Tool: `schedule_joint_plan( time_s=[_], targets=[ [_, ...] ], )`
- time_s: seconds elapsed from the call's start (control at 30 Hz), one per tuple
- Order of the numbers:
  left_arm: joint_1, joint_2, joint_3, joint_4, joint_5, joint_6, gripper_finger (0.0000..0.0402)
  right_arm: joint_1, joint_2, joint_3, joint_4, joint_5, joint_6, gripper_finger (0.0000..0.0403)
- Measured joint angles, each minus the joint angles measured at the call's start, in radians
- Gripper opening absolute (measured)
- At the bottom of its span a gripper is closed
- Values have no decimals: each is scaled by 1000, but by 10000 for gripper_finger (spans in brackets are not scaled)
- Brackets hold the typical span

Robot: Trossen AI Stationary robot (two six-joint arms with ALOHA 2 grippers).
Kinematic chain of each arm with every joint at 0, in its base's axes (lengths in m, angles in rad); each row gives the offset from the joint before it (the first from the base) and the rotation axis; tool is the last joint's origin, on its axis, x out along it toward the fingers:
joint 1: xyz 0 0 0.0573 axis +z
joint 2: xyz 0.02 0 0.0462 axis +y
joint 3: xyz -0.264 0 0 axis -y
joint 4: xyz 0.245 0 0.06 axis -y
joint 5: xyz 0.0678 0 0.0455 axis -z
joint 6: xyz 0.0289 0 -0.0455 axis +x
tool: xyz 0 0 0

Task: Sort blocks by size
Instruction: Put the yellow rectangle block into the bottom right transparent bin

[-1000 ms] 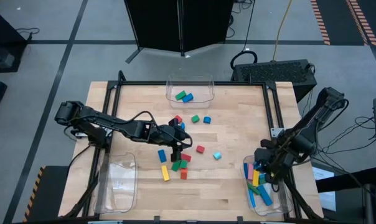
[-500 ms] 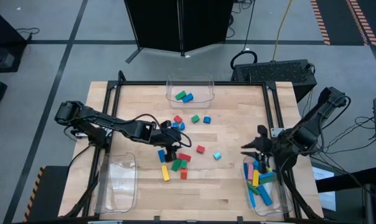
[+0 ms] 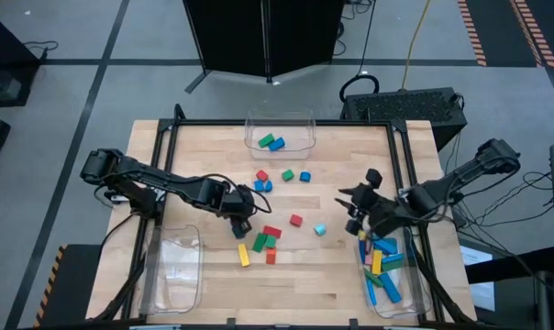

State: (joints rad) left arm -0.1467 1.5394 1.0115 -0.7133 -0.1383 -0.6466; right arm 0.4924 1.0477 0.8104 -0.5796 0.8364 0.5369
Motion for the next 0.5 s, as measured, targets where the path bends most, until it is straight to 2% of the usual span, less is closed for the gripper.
schedule_joint_plan(
  time_s=[0.07, 0.27, 0.4, 0.5],
  targets=[
    [-3, 0, 0, -43, 4, 11, 187, -33, 24, 0, 15, 3, -8, 121],
    [-24, 0, 0, -73, -2, 197, 187, -90, 112, 0, 110, 2, -136, 135],
    [-48, 0, 0, -73, 5, 351, 187, -110, 179, 0, 227, -3, -214, 137],
    [-80, 0, 0, -73, 48, 474, 187, -118, 230, 0, 291, -5, -251, 137]
  ],
)
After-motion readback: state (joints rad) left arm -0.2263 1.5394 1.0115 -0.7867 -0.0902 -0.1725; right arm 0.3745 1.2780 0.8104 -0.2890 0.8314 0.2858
